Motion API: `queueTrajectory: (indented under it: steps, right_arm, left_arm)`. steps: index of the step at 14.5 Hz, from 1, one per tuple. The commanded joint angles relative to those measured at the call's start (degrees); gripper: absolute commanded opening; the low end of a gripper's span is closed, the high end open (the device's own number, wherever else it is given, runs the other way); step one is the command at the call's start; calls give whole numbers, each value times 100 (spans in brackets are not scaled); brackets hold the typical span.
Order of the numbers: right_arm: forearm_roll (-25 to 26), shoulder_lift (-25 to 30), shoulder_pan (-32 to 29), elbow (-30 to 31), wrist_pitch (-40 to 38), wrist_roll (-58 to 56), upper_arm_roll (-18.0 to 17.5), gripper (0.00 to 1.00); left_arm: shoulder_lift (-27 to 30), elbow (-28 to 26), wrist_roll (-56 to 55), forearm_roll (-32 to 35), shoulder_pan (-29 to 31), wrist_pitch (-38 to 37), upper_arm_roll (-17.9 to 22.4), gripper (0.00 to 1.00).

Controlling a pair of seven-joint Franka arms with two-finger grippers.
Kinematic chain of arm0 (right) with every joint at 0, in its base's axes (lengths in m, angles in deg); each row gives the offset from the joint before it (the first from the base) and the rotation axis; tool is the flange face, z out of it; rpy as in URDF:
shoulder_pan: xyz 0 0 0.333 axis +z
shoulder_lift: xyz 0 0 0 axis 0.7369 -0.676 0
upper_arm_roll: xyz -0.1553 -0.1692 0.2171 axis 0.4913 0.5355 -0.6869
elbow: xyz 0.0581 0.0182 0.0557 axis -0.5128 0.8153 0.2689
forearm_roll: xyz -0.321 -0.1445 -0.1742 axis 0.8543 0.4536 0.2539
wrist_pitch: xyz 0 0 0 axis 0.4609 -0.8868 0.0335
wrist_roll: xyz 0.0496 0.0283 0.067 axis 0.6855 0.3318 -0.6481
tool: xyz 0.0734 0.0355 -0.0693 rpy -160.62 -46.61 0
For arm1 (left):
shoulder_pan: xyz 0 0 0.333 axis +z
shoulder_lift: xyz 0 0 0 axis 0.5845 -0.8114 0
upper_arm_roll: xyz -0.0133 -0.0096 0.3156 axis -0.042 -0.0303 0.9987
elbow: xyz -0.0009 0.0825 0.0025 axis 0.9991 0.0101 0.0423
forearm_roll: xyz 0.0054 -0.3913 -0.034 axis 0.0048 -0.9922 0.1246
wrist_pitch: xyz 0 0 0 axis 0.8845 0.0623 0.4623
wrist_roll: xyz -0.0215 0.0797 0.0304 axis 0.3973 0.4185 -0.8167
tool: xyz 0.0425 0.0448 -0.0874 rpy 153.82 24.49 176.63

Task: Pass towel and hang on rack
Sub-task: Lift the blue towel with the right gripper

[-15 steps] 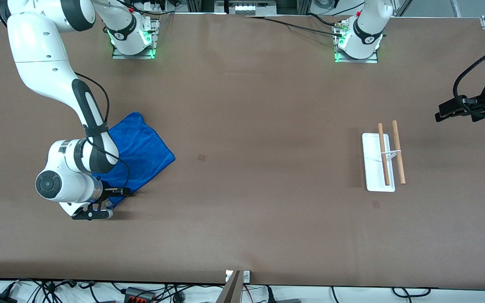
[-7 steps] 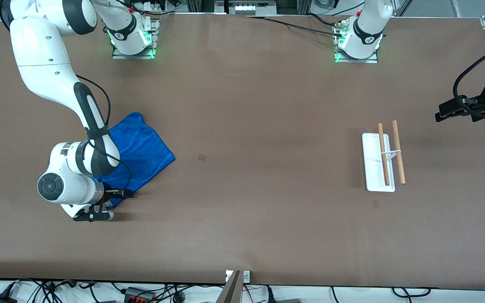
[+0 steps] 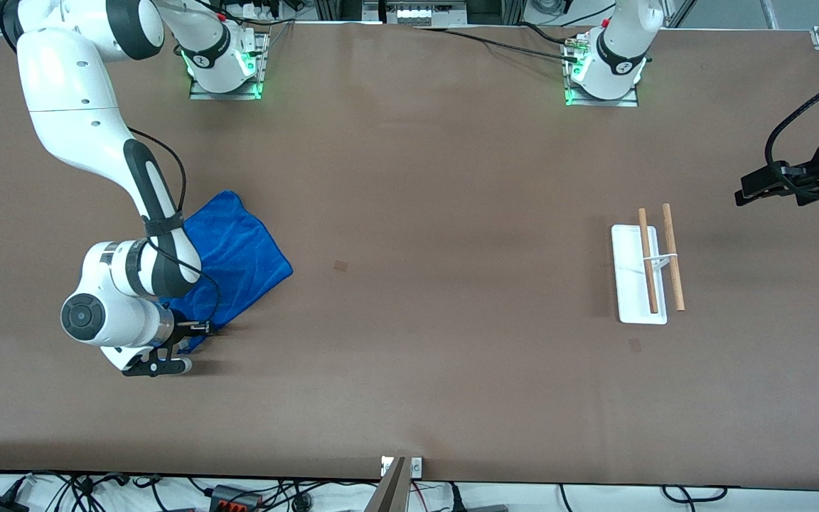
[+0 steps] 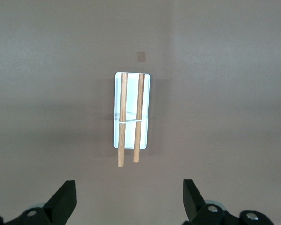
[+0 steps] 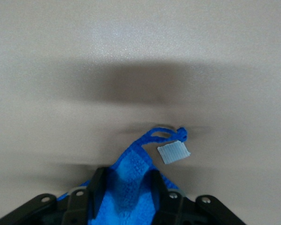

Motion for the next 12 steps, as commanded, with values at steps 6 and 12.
queueTrajectory:
  steps: [6,12]
  right_arm:
    - [-109,179,0,-133,-588,-144,-15,0]
    - [-153,725,-17,-580,-1696,-399,-445,0]
  left_arm:
    - [88,-56,41,-94,50,-44,-15,100]
    - [88,-47,41,-94,41,-26,-15,100]
